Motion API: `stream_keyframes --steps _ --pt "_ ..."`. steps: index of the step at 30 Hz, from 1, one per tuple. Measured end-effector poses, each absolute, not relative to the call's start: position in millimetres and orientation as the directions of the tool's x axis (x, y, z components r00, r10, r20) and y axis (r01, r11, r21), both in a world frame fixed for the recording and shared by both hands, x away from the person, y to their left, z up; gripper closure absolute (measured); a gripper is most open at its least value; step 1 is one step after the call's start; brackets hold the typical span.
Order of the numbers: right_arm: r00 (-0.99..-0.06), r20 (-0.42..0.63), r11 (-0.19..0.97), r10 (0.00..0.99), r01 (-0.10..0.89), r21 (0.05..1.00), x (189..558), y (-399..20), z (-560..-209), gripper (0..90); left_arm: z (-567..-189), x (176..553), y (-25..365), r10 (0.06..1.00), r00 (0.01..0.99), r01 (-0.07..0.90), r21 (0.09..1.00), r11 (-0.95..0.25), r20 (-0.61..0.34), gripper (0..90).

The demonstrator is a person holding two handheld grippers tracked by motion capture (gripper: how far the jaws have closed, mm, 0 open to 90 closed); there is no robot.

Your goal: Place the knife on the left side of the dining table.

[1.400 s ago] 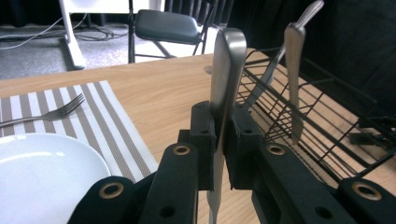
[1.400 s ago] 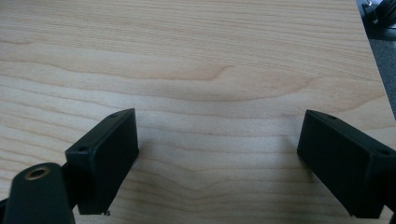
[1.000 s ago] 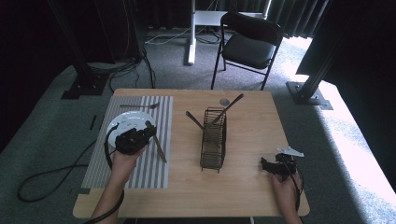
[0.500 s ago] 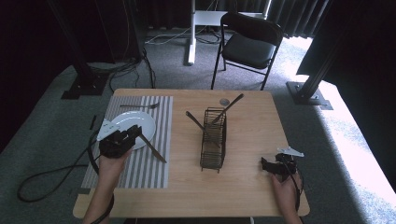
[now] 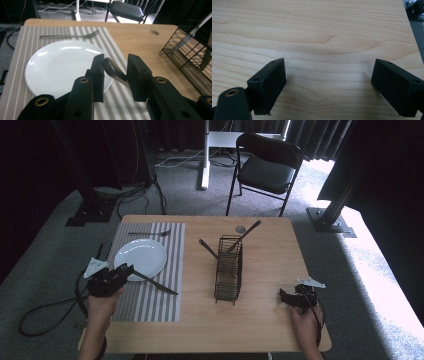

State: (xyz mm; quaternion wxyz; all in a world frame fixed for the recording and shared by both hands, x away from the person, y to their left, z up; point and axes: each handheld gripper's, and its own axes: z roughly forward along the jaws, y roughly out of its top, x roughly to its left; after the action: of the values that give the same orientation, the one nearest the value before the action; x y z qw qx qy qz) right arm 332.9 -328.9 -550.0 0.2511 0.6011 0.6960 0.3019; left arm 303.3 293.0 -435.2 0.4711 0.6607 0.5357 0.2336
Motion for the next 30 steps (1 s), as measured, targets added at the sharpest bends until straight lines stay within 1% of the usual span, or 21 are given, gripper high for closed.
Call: stream_keyframes --steps 3,4,7,8,9,14,15,16,20,25,26,30 --pt "-0.151 0.013 0.095 0.988 0.685 0.722 333 -329 -550 11.9 -441 302 300 0.928 0.311 0.501 0.865 0.026 -0.207 64.8" --pt "-0.151 0.013 0.095 0.988 0.685 0.722 333 -329 -550 11.9 -447 302 306 0.923 0.305 0.509 0.859 0.051 -0.235 64.6" --pt "-0.151 0.013 0.095 0.988 0.685 0.722 333 -329 -550 11.9 -453 302 312 0.921 0.299 0.517 0.853 0.065 -0.252 63.4" --pt "-0.151 0.013 0.095 0.988 0.685 0.722 333 -329 -550 11.9 -459 302 317 0.915 0.292 0.527 0.846 0.088 -0.277 63.1" --pt "-0.151 0.013 0.095 0.988 0.685 0.722 333 -329 -550 11.9 -459 302 317 0.915 0.292 0.527 0.846 0.088 -0.277 62.7" --pt "-0.151 0.013 0.095 0.988 0.685 0.722 333 -329 -550 11.9 -477 304 332 0.899 0.275 0.544 0.826 0.146 -0.340 61.2" --pt "-0.151 0.013 0.095 0.988 0.685 0.722 333 -329 -550 11.9 -477 304 332 0.899 0.275 0.544 0.826 0.146 -0.340 61.2" --pt "-0.151 0.013 0.095 0.988 0.685 0.722 333 -329 -550 11.9 -482 304 337 0.891 0.271 0.550 0.818 0.166 -0.363 61.1" --pt "-0.151 0.013 0.095 0.988 0.685 0.722 333 -329 -550 11.9 -493 305 343 0.882 0.259 0.564 0.803 0.194 -0.395 59.6" --pt "-0.151 0.013 0.095 0.988 0.685 0.722 333 -329 -550 11.9 -501 306 347 0.880 0.250 0.575 0.793 0.201 -0.404 57.0" --pt "-0.151 0.013 0.095 0.988 0.685 0.722 333 -329 -550 11.9 -507 307 350 0.875 0.241 0.582 0.784 0.217 -0.421 57.0" --pt "-0.151 0.013 0.095 0.988 0.685 0.722 333 -329 -550 11.9 -515 308 356 0.882 0.220 0.592 0.776 0.218 -0.417 52.3"
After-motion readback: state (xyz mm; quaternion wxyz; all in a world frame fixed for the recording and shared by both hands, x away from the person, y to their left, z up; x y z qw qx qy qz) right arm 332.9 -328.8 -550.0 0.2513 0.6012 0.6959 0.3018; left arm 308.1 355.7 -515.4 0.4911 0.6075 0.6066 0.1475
